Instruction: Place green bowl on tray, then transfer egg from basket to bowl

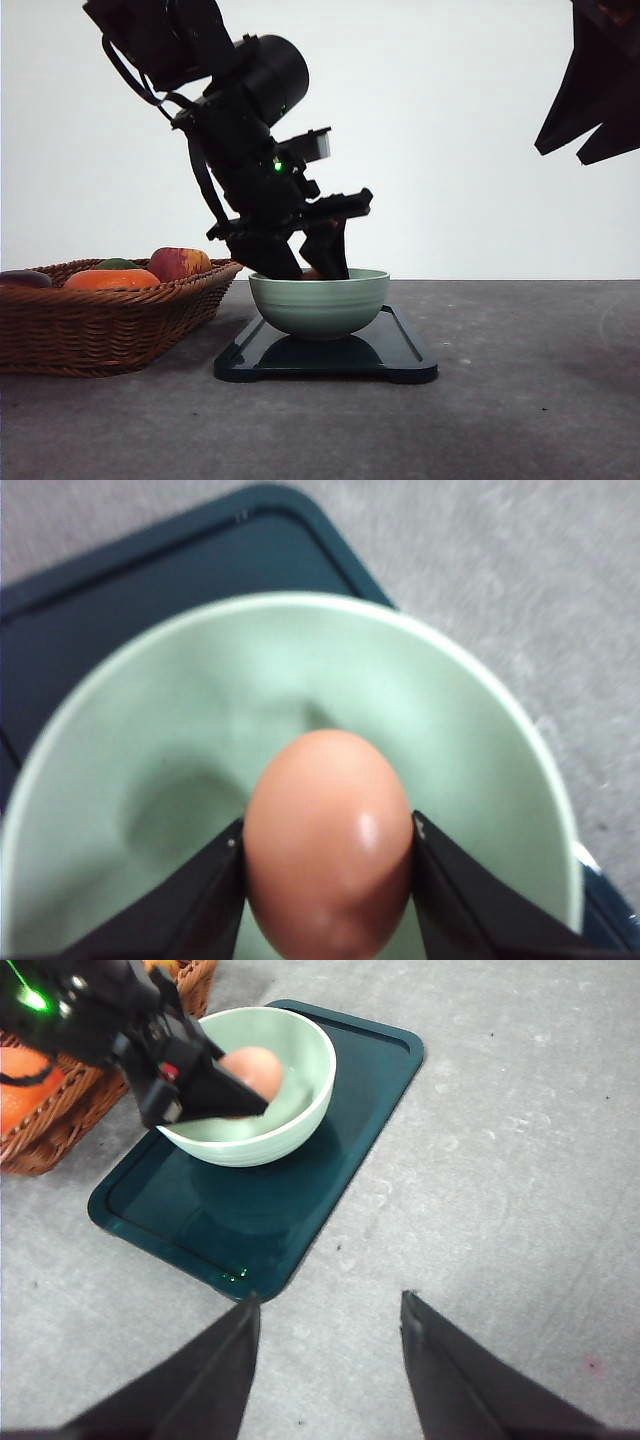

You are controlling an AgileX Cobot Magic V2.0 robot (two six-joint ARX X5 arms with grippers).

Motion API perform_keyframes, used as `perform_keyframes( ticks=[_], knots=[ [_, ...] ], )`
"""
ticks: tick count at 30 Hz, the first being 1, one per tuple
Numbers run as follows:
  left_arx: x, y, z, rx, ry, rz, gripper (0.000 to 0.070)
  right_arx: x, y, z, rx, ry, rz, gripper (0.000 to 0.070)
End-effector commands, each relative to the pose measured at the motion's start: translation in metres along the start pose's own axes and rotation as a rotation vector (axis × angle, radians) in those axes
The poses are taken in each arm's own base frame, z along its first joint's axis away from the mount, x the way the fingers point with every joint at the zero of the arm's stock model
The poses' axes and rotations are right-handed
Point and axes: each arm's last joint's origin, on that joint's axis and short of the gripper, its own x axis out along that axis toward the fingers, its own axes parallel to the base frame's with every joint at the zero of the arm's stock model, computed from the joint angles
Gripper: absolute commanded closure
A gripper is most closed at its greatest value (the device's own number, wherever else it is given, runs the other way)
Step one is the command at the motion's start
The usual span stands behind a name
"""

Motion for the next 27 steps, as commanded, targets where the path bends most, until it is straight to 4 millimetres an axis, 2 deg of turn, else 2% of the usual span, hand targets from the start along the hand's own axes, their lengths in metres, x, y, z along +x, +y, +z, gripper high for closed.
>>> perform_keyframes(
  ticks=[1, 7, 10, 12, 21, 27],
  knots=[
    [0.008, -0.003, 0.001, 0.013, 0.000, 0.000, 0.0517, 0.001, 0.001, 0.002, -0.003, -0.009, 0.003, 0.0423],
    [0.008, -0.003, 0.001, 0.013, 0.000, 0.012, 0.0495, 0.000, 0.001, 0.002, -0.003, -0.009, 0.003, 0.0423],
    [0.008, -0.003, 0.001, 0.012, 0.001, 0.012, 0.0367, 0.000, 0.001, 0.002, -0.003, -0.009, 0.003, 0.0423],
    [0.008, -0.003, 0.000, 0.012, 0.004, 0.013, 0.0347, 0.001, 0.001, 0.002, -0.003, -0.009, 0.003, 0.0423],
    [0.004, -0.004, 0.002, 0.006, 0.019, 0.012, 0.0347, 0.000, 0.001, 0.002, -0.003, -0.009, 0.003, 0.0423],
    [-0.019, -0.007, 0.018, 0.007, -0.001, 0.011, 0.0348, 0.001, 0.001, 0.002, -0.003, -0.009, 0.003, 0.0423]
  ],
)
